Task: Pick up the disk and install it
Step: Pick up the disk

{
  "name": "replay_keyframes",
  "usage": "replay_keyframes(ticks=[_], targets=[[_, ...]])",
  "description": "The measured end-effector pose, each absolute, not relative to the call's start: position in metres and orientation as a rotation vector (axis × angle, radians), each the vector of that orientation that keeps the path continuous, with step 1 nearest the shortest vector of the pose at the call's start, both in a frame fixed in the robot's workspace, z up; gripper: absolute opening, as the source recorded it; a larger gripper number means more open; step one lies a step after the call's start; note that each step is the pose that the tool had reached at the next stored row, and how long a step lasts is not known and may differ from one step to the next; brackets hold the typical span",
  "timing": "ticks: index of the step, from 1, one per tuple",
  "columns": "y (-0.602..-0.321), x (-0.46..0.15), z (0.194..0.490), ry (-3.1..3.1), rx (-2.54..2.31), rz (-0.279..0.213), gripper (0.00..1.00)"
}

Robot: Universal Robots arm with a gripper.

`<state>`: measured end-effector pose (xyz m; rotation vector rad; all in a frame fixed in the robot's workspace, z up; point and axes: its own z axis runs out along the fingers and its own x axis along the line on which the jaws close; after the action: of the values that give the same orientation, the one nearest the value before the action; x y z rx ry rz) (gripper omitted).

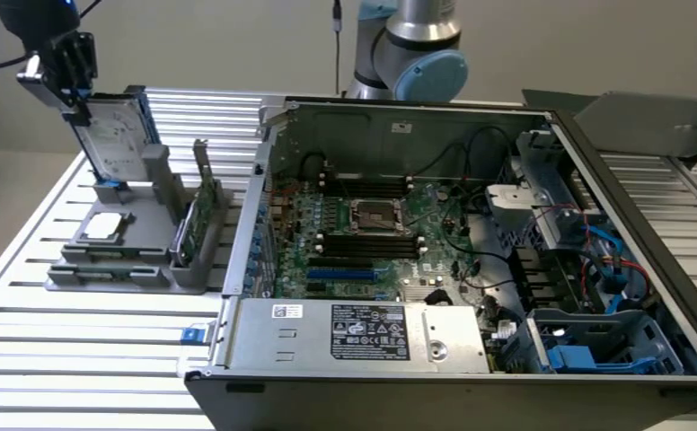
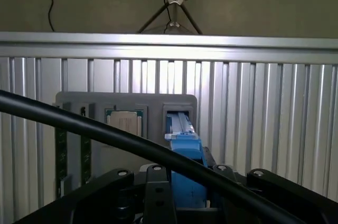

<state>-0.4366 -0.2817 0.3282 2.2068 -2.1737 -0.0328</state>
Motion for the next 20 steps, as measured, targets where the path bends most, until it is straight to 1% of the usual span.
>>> replay_keyframes(ticks=[12, 20], targets=[[-0.281, -0.436, 0.383, -2.173, 2.206, -0.031, 0.33], [-0.281, -0.417, 0.419, -2.173, 2.206, -0.031, 0.33]])
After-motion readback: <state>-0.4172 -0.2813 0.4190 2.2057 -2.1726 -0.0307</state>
